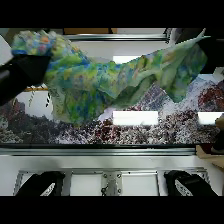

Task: Fold the clothes and pants, and hang the long-sleeved shirts on hangers.

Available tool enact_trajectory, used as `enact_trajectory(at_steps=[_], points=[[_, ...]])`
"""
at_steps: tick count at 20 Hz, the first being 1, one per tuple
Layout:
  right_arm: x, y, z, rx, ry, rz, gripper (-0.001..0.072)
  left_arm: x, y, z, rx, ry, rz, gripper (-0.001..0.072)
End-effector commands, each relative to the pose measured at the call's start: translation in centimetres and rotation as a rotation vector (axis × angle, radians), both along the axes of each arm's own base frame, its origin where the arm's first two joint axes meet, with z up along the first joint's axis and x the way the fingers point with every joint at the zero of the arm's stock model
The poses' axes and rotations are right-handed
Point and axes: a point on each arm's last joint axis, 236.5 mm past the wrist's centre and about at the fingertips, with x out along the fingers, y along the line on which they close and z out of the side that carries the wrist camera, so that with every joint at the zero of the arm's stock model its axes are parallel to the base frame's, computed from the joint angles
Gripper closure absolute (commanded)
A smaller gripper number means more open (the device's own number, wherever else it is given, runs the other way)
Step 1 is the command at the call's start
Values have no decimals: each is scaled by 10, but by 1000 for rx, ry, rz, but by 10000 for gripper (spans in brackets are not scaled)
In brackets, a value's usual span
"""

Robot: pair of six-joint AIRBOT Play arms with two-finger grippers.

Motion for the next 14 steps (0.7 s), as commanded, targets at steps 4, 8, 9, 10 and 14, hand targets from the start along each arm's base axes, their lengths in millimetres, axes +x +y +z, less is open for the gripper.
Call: enact_trajectory(at_steps=[4, 8, 9, 10, 14], points=[[26, -16, -105, -119, 329, -53, 705, 28, -42, -168, 26, 430, -78, 84], [26, -41, -207, -230, 559, -102, 704, 21, -27, -246, 91, 634, -51, 1], [23, -48, -226, -232, 604, -117, 705, 22, -17, -253, 95, 647, -29, 1], [21, -55, -240, -231, 637, -134, 704, 23, -5, -261, 99, 666, -5, 1], [17, -77, -263, -216, 697, -190, 704, 20, 35, -309, 92, 763, 96, 1]])
